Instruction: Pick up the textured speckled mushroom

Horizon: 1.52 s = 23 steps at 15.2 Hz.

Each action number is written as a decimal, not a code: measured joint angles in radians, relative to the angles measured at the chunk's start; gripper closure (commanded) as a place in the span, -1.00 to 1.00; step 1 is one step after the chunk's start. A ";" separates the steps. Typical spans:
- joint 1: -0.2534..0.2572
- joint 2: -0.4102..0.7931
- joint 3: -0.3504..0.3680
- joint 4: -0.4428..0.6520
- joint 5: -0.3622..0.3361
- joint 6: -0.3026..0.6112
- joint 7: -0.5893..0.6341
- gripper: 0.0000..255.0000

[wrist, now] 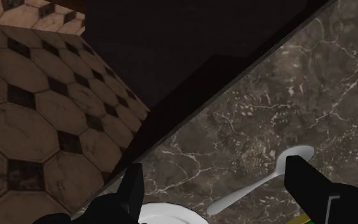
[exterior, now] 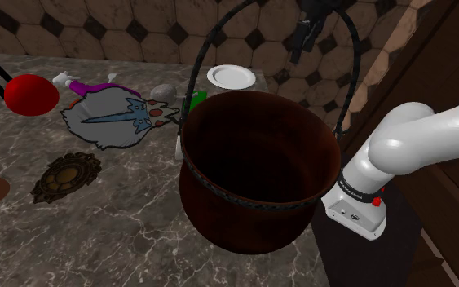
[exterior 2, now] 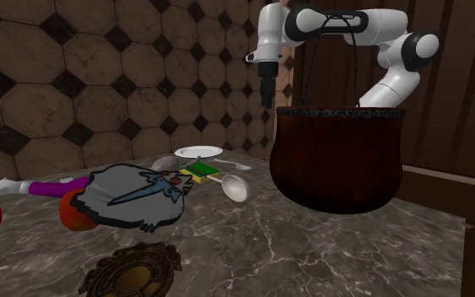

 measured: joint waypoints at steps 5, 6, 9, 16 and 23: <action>0.024 0.103 0.024 0.041 -0.011 0.060 -0.034 -1.00; 0.031 0.139 0.031 0.057 -0.016 0.079 -0.045 -1.00; 0.052 0.259 0.062 0.110 -0.031 0.143 -0.069 -1.00; 0.093 0.501 0.131 0.243 -0.091 0.243 -0.122 -1.00; 0.139 0.732 0.200 0.406 -0.184 0.293 -0.158 -1.00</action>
